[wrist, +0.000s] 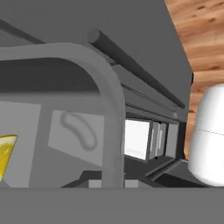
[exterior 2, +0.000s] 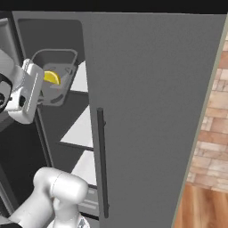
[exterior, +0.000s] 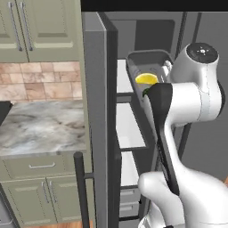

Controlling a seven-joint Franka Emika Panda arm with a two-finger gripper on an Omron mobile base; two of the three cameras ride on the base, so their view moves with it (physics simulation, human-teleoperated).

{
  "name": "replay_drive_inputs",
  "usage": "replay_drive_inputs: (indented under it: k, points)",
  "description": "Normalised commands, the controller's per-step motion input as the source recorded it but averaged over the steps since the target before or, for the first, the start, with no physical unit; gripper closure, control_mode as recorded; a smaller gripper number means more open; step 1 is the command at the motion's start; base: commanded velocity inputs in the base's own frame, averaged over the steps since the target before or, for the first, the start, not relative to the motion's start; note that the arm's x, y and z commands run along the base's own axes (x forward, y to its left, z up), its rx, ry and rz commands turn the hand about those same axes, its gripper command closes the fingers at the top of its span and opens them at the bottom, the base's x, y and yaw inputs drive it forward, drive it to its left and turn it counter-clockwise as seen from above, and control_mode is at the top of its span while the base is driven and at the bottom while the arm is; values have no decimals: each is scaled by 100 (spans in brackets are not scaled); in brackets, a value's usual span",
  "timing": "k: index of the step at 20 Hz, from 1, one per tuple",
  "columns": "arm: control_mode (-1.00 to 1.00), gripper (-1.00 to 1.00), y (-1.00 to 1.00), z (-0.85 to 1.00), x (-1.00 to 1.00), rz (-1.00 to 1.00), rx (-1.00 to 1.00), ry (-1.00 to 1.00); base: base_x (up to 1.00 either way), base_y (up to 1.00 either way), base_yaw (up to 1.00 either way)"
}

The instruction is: Take the avocado and lemon wedge out of the freezer and place them in the tupperware container on the counter. Then put the tupperware containing the vegetables back in the freezer.

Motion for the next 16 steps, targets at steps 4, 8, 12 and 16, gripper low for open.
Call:
replay_drive_inputs:
  k: [4,8,12,16]
  points:
    - [-100,100,3,0,79,0,0,0,0,0,0]
    - [-100,100,2,0,68,0,0,0,0,0,0]
    - [-100,100,0,-1,58,0,0,0,0,0,0]
    - [-100,100,0,-10,53,0,0,0,0,0,0]
